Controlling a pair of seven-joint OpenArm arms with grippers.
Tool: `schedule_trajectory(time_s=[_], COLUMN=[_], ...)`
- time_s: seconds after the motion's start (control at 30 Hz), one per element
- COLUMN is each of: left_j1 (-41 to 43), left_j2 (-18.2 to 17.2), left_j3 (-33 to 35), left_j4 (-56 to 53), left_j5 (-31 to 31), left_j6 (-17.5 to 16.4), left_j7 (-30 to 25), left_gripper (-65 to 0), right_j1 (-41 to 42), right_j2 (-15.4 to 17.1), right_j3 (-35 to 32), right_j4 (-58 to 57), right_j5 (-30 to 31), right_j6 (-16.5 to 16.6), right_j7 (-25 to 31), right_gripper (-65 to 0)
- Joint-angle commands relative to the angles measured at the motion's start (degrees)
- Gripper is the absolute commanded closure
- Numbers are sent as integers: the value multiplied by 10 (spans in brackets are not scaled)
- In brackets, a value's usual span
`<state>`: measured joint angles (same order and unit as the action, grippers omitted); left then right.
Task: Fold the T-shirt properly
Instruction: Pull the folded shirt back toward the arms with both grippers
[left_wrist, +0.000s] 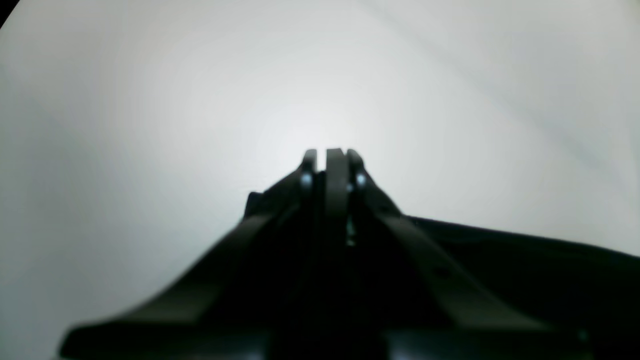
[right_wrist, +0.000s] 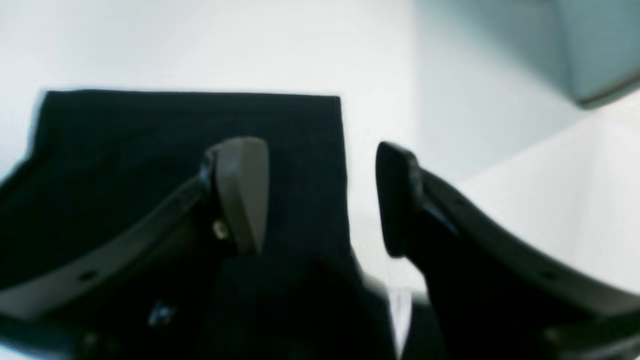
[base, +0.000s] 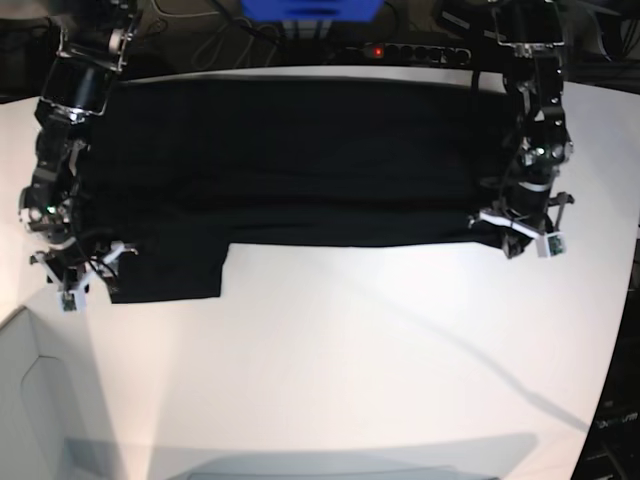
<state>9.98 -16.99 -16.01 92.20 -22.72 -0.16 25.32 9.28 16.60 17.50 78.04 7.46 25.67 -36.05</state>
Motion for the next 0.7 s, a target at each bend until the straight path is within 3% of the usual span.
schedule_trajectory(time_s=[0.0, 0.13, 0.37, 0.67], left_j1=[-5, -5, -6, -5], left_j2=[-6, -6, -2, -5], left_j3=[-3, -4, -43, -51], left_j4=[8, 7, 6, 6], left_j5=[0, 0, 0, 0], left_j6=[0, 0, -1, -1], left_j7=[-15, -15, -15, -15], left_gripper=[0, 0, 0, 0], right_j1=[23, 67, 77, 62], right_j2=[10, 16, 3, -5], right_j3=[-6, -11, -7, -11], right_j4=[-9, -85, -128, -140], right_j5=[2, -10, -116, -120], right_j6=[-3, -4, -2, -1], right_j7=[2, -17, -15, -16], right_gripper=[-348, -348, -350, -334])
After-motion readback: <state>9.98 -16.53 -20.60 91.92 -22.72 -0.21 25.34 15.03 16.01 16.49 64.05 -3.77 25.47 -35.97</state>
